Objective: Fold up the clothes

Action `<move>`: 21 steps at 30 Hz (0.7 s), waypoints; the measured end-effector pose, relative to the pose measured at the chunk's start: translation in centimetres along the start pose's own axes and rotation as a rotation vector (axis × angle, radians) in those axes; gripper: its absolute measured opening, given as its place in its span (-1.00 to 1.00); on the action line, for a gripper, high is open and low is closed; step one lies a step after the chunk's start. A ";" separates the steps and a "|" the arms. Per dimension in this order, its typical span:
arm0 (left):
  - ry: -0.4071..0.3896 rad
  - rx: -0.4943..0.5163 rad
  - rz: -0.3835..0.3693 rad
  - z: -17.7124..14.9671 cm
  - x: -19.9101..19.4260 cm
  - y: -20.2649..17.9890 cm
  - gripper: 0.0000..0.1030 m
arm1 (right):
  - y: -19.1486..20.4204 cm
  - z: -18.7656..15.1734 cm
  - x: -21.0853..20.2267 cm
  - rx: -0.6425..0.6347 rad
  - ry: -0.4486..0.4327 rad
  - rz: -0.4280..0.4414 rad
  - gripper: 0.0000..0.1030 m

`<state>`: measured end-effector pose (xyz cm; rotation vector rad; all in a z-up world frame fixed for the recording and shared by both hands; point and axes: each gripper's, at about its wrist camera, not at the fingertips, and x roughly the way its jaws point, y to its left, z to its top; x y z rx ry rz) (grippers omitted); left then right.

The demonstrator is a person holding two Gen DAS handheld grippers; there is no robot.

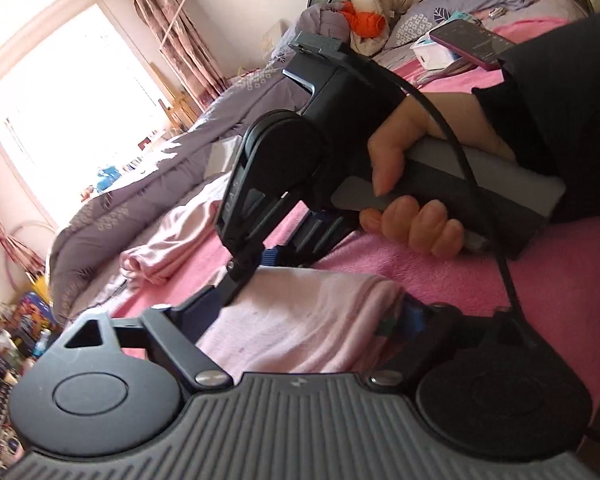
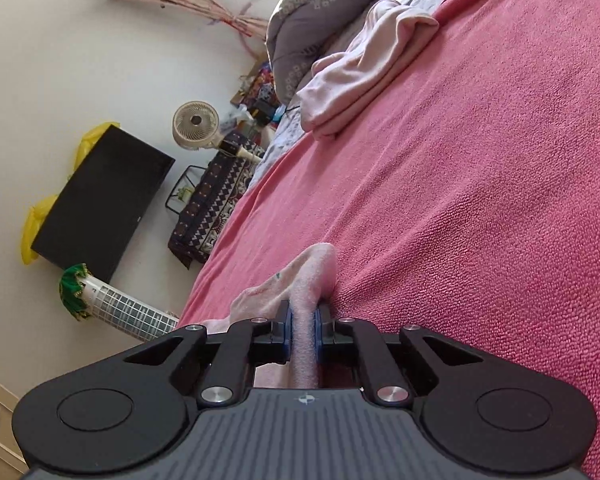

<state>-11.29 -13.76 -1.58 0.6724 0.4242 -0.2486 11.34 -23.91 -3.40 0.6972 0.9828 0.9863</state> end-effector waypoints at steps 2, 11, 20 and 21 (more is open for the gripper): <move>-0.001 0.053 -0.015 0.0 -0.6 -1.6 -0.50 | -0.1 0.0 0.0 0.001 -0.002 0.005 -0.79; 0.030 0.196 0.074 0.4 -0.7 -5.2 -0.73 | 0.1 -0.2 0.0 -0.006 -0.010 -0.003 -0.80; 0.030 0.167 0.061 1.2 -2.1 -5.7 -0.74 | 0.1 -0.3 0.1 -0.004 -0.009 -0.001 -0.80; 0.026 0.157 0.050 1.2 -2.5 -5.6 -0.73 | 0.1 -0.3 0.1 -0.002 -0.009 0.001 -0.80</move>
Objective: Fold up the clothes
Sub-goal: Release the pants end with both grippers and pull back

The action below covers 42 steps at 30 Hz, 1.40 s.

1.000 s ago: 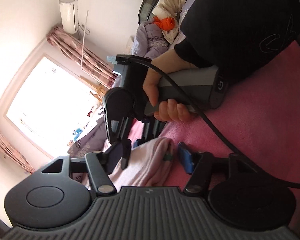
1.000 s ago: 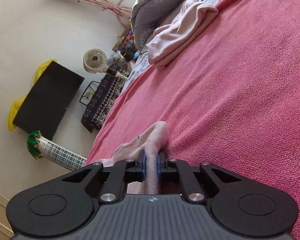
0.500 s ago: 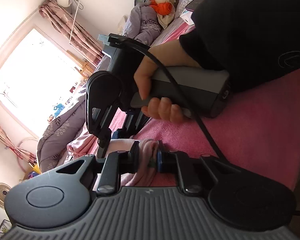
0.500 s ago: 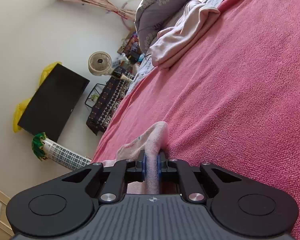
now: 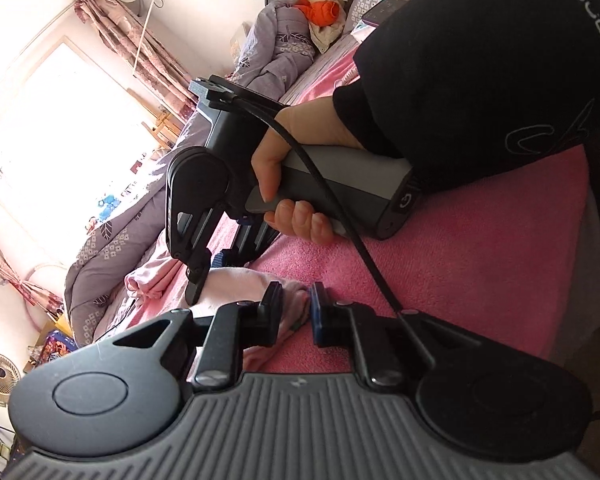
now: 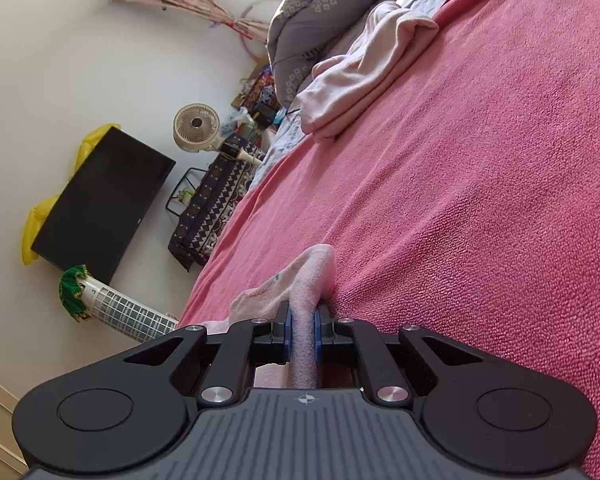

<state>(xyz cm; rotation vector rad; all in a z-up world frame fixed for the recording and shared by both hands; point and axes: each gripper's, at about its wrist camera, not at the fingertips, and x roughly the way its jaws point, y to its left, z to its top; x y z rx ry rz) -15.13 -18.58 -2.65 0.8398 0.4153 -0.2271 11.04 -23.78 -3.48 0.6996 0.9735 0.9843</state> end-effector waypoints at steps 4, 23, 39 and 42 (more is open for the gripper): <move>-0.039 -0.066 -0.096 -0.1 -2.7 1.2 -0.37 | -0.1 0.0 0.0 0.000 0.000 0.006 -0.80; 0.103 -0.337 0.374 -8.0 -3.5 15.5 0.64 | 1.7 -8.9 -10.8 -0.091 -0.224 0.036 0.21; 0.094 -0.399 0.329 -10.0 -4.0 15.6 0.93 | 4.3 -10.4 -8.0 -0.067 -0.110 -0.052 0.11; 0.236 -0.332 0.395 -12.7 -2.5 15.7 0.93 | 4.3 -10.7 -8.1 -0.073 -0.116 -0.051 0.06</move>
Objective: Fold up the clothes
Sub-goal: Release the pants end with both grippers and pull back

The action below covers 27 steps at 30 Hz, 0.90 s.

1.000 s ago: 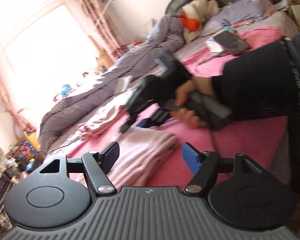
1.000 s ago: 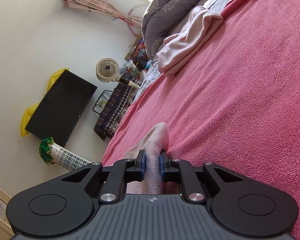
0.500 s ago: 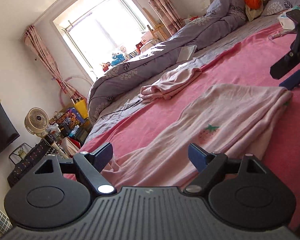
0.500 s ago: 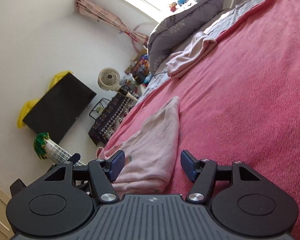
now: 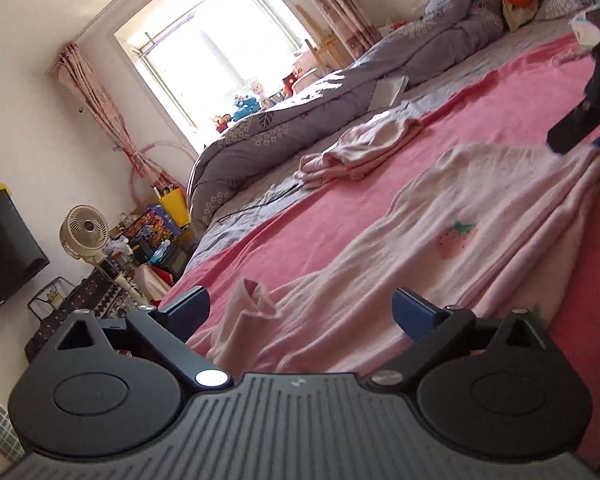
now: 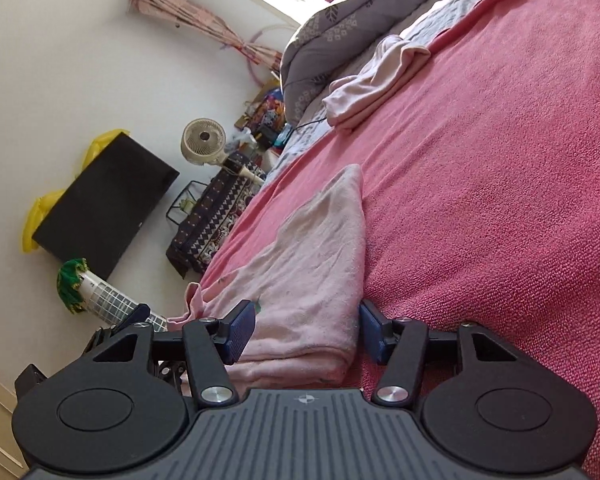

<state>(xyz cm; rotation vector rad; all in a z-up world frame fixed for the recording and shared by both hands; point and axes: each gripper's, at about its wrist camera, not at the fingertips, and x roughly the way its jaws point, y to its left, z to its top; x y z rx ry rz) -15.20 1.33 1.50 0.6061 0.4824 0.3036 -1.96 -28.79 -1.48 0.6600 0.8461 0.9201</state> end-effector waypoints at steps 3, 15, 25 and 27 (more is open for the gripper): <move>0.059 -0.162 0.006 -2.8 0.4 3.6 0.94 | -0.6 -0.4 -0.4 0.000 -0.015 0.013 -0.11; 0.164 -0.621 0.283 -7.6 -2.3 12.6 0.90 | -0.8 -0.3 -0.3 0.002 -0.027 -0.001 -0.27; -0.114 -0.263 0.038 1.0 -3.0 3.9 0.93 | -0.7 -0.1 -0.7 0.087 -0.002 0.016 -0.25; -0.093 -0.212 -0.009 1.4 -1.7 1.8 0.93 | -1.1 -0.3 -0.9 0.135 0.006 0.052 -0.25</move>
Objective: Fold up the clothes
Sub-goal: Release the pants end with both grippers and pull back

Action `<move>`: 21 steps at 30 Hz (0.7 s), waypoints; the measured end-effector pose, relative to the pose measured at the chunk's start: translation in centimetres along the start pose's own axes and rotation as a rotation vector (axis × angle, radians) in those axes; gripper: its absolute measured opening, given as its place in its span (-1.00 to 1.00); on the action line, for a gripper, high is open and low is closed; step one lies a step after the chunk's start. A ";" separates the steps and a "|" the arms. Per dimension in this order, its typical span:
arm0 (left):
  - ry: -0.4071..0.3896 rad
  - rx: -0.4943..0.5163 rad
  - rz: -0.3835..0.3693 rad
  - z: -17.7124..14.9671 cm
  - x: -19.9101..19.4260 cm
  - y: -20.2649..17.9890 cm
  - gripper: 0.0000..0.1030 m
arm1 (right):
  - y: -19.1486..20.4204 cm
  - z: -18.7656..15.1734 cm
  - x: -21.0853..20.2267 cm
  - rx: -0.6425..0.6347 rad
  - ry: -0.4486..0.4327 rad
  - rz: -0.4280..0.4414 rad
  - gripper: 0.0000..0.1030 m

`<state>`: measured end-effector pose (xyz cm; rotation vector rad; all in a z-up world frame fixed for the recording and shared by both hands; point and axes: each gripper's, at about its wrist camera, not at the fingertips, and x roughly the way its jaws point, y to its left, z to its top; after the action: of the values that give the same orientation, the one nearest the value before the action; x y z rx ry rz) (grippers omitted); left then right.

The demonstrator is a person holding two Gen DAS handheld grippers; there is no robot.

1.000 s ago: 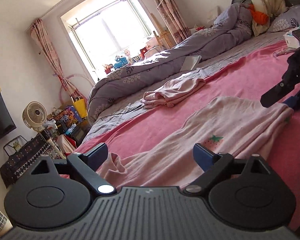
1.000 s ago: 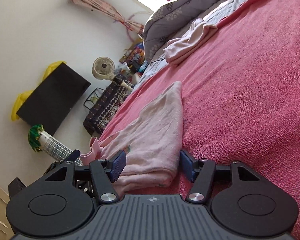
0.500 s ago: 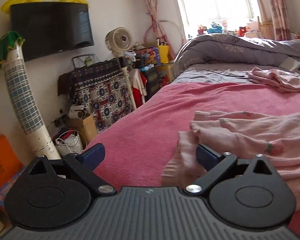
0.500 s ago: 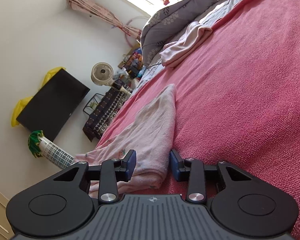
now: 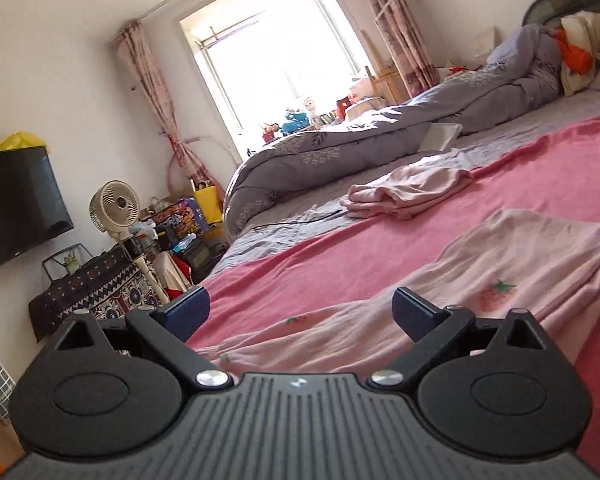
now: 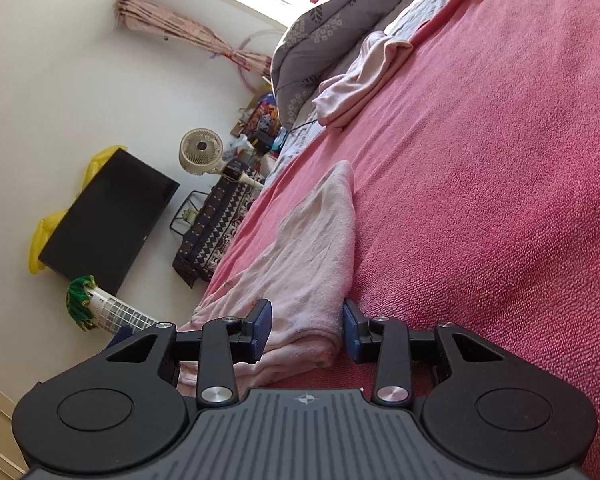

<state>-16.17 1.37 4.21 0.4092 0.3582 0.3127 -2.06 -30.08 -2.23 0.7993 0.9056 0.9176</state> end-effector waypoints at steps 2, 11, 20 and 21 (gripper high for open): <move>0.059 0.024 -0.041 -1.0 1.5 -1.5 0.93 | -0.6 0.0 -0.1 0.053 -0.002 0.035 -0.24; 0.122 -0.120 -0.098 -3.2 2.4 -0.2 0.94 | -0.5 0.6 2.4 0.106 -0.001 -0.017 -0.43; 0.149 -0.100 -0.087 -3.7 1.1 2.6 0.97 | 1.5 -0.1 2.5 0.080 -0.029 -0.134 -0.71; 0.128 -0.104 -0.074 -3.7 0.3 3.2 0.97 | 2.2 0.0 2.7 0.060 -0.034 -0.154 -0.71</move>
<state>-18.09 5.49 2.33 0.2738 0.4794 0.2844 -1.88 -26.81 -1.08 0.7828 0.9549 0.7436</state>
